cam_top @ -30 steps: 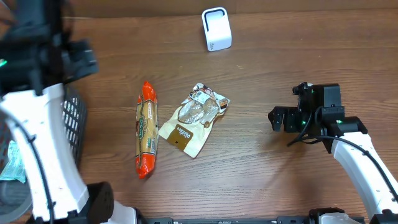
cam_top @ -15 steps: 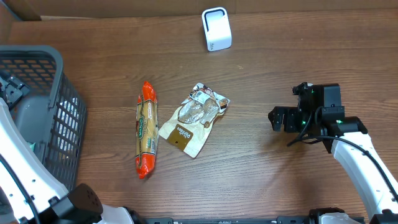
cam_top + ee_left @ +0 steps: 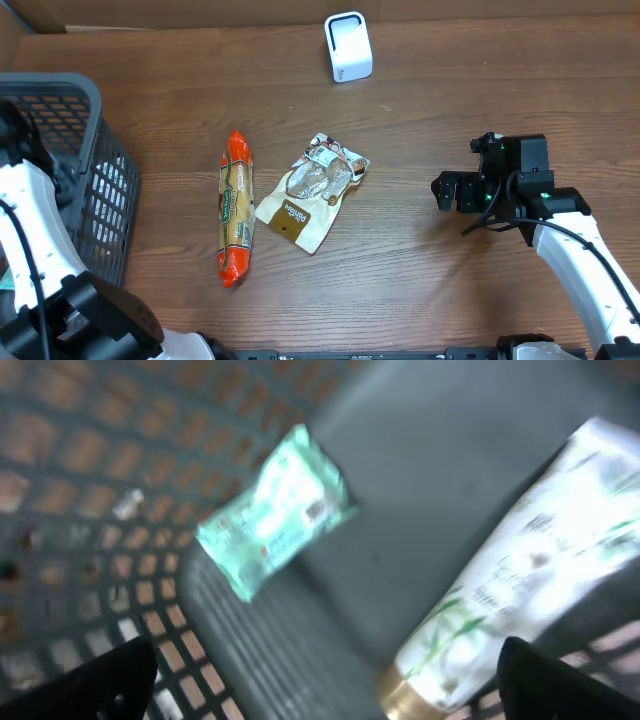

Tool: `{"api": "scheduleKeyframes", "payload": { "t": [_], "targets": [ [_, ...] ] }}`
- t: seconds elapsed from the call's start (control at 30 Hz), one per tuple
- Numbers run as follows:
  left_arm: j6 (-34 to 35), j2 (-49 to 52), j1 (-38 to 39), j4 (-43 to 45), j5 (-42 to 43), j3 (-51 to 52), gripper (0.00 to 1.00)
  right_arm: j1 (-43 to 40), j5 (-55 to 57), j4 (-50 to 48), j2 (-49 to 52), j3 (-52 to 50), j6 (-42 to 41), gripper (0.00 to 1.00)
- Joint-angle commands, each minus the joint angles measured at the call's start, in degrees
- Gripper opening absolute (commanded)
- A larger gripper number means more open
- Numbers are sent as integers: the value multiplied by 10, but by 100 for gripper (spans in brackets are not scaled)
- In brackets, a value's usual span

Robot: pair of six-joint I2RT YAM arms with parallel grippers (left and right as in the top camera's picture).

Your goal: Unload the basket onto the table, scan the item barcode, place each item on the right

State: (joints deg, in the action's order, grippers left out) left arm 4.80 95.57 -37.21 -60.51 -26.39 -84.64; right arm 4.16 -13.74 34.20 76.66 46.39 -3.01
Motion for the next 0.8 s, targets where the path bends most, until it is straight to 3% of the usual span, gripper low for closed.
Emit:
{"api": "scheduleKeyframes", "payload": {
  "t": [0.0,0.13,0.3,0.43,0.77],
  "targets": [
    [-33,-4,-39,26,-7,65,99,3,-5,-3,-1,11,0,100],
    [-70,-4,-73,94,19,123,99,3,-5,-3,-1,11,0,100],
    [-212,-3,-101,182,101,179,100,3,-5,-3,-1,11,0,100],
    [-281,0,-112,247,103,217,100,3,-5,-3,-1,11,0,100],
    [-301,33,-145,357,112,244,99,3,-5,-3,-1,11,0,100]
  ]
}}
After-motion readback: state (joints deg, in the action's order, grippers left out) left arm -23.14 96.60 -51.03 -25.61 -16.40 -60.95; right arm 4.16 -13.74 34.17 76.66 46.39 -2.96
